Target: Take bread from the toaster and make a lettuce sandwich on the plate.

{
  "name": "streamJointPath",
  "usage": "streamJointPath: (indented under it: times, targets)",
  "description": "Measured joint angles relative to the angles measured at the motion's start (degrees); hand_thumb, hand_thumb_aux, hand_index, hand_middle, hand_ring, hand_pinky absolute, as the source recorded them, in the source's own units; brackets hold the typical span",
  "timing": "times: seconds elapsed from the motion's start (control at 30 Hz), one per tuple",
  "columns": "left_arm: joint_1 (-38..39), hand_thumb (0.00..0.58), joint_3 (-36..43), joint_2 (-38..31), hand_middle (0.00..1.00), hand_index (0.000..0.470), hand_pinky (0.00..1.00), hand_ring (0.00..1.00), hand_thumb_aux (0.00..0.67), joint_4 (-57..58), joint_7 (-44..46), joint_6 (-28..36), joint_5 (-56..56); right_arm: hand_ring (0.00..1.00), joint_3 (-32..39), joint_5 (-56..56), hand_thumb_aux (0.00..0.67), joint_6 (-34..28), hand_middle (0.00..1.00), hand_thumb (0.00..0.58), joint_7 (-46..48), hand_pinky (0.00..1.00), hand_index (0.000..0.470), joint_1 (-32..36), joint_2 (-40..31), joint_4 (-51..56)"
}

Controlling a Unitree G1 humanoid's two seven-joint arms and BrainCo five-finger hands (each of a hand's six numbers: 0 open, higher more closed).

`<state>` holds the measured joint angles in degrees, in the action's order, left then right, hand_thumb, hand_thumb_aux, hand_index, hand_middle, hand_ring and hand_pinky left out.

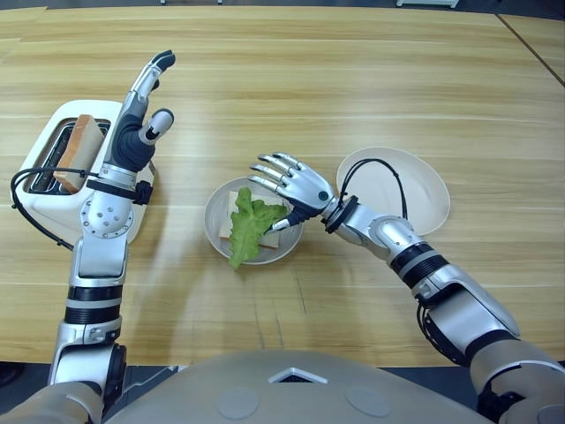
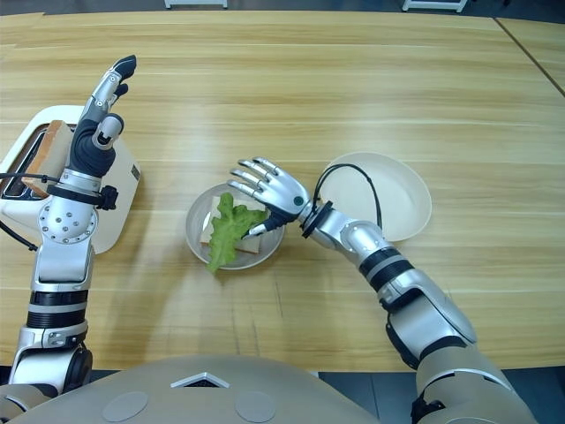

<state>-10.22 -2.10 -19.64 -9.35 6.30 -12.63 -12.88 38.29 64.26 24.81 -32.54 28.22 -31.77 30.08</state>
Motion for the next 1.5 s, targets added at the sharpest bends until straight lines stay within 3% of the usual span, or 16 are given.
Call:
streamJointPath:
  times: [0.63, 0.83, 1.03, 1.17, 1.33, 1.5]
  targets:
    - [0.42, 0.0, 0.0, 0.25, 0.0, 0.0, 0.0, 0.0, 0.0, -0.02, -0.04, -0.23, 0.02, 0.0, -2.74, -0.28, 0.0, -10.82, 0.0, 0.0, 6.33, 0.0, 0.0, -1.49, 0.24, -2.08]
    - [1.62, 0.0, -1.3, -0.32, 0.0, 0.0, 0.0, 0.0, 0.0, -4.77, 0.46, 0.71, 0.54, 0.0, -3.51, 0.36, 0.0, -13.38, 0.0, 0.0, 10.9, 0.0, 0.0, -2.68, -3.15, -5.2]
    - [3.92, 0.0, -9.05, -3.92, 0.0, 0.0, 0.0, 0.0, 0.0, -13.6, 1.17, 3.73, 0.27, 0.0, -7.39, -0.72, 0.0, -14.7, 0.0, 0.0, 18.95, 0.0, 0.0, -8.65, -10.11, -12.91]
    - [7.09, 0.0, -19.96, -10.85, 0.0, 0.0, 0.0, 0.0, 0.0, -19.17, -0.41, 4.38, -9.95, 0.0, -13.61, -3.69, 0.0, -15.97, 0.0, 0.0, 16.49, 0.0, 0.0, -10.31, -12.09, -15.87]
    - [14.25, 0.0, -31.2, -20.43, 0.0, 0.0, 0.0, 0.0, 0.0, -14.09, -1.34, 5.74, -22.66, 0.0, -17.12, -6.04, 0.0, -15.52, 0.0, 0.0, 11.72, 0.0, 0.0, -11.57, -10.62, -19.33]
    - [20.36, 0.0, -29.99, -21.75, 0.0, 0.0, 0.0, 0.0, 0.0, -8.05, 3.52, 11.24, -27.78, 0.0, -18.08, -6.56, 0.0, -14.75, 0.0, 0.0, 10.5, 0.0, 0.0, -11.93, -9.83, -19.84]
